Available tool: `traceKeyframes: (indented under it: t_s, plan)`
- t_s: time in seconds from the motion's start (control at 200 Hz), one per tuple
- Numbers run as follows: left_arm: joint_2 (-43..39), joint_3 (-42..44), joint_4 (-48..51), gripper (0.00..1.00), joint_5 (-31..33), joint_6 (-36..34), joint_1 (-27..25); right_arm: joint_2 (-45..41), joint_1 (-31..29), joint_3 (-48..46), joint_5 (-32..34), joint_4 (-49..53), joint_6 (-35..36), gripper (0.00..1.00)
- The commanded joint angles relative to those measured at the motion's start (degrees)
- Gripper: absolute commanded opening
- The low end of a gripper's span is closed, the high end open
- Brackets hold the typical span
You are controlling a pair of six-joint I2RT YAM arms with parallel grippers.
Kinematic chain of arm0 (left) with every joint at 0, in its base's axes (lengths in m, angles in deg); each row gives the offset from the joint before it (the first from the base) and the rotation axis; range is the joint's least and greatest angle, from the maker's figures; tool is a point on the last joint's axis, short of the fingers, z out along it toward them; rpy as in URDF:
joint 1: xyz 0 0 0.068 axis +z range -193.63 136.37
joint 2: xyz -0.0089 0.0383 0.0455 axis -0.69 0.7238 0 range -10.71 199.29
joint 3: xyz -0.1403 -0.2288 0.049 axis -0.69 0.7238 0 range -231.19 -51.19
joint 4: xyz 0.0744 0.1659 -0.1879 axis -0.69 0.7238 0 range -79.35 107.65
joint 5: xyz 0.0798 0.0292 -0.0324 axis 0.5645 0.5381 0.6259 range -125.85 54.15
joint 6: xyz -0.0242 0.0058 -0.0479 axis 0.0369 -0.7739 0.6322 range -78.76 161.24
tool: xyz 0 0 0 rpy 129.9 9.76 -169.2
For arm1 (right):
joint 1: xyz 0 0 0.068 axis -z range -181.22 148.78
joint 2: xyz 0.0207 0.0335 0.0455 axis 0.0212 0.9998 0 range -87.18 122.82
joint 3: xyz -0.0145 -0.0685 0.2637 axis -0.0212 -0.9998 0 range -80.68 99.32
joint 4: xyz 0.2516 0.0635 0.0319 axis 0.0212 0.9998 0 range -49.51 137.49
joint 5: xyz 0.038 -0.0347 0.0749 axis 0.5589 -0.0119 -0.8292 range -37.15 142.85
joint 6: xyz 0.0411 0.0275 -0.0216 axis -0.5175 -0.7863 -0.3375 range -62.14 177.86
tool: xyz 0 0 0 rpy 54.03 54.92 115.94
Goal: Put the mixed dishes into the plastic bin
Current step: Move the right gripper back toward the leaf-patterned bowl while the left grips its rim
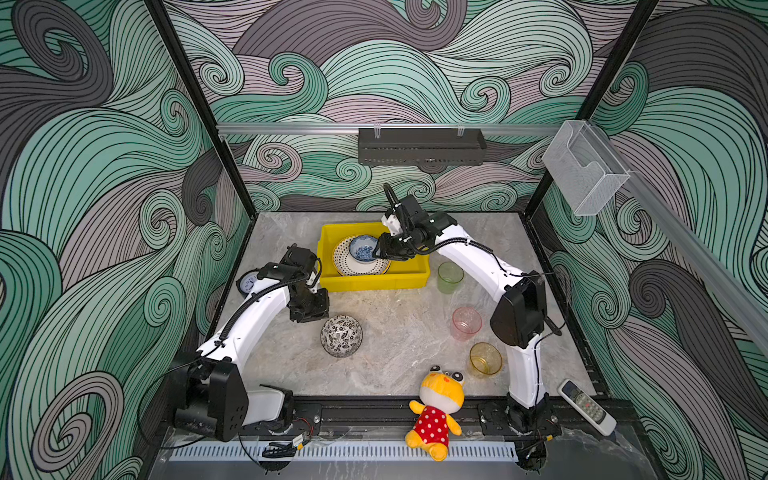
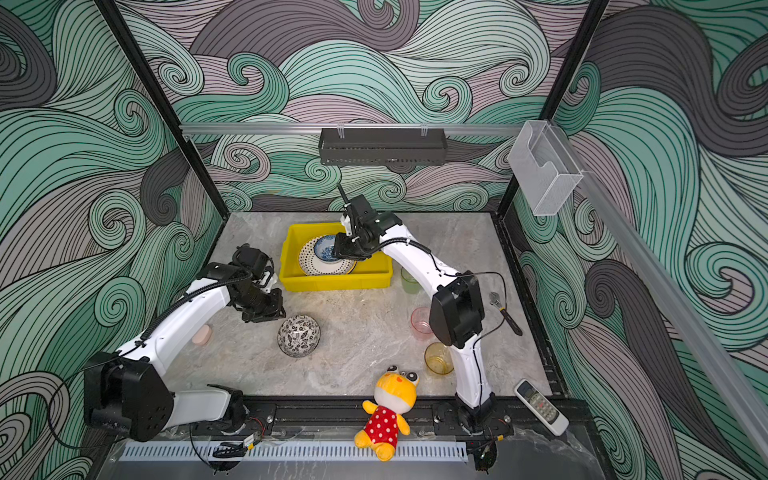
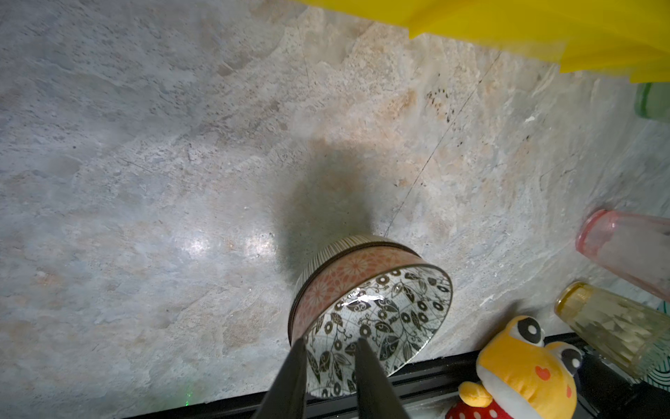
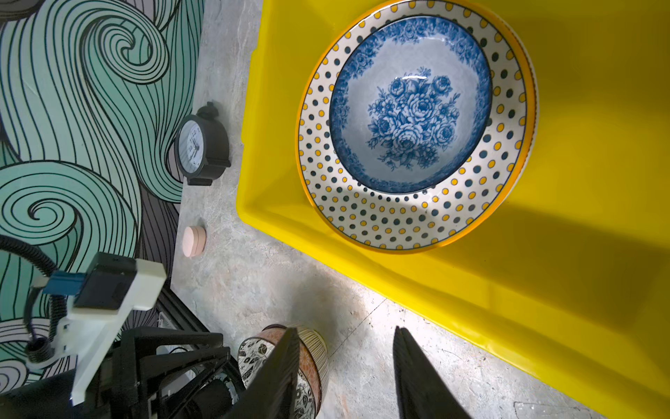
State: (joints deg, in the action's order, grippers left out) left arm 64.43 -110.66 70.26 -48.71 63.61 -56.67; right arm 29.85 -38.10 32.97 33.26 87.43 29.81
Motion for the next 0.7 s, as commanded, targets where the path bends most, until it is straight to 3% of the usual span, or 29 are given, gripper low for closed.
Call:
traceKeyframes:
  t_s: [0.0, 0.696]
  plan:
    - [-1.4, 0.5, 2.9, 0.28, 3.0, 2.1, -1.5, -3.4, -0.6, -3.3, -0.4, -3.1, 0.7, 0.44]
    - [0.0, 4.6, 0.2, 0.21, 5.4, 6.0, -3.3, -8.4, -4.6, -13.0, -3.3, -5.5, 2.1, 0.44]
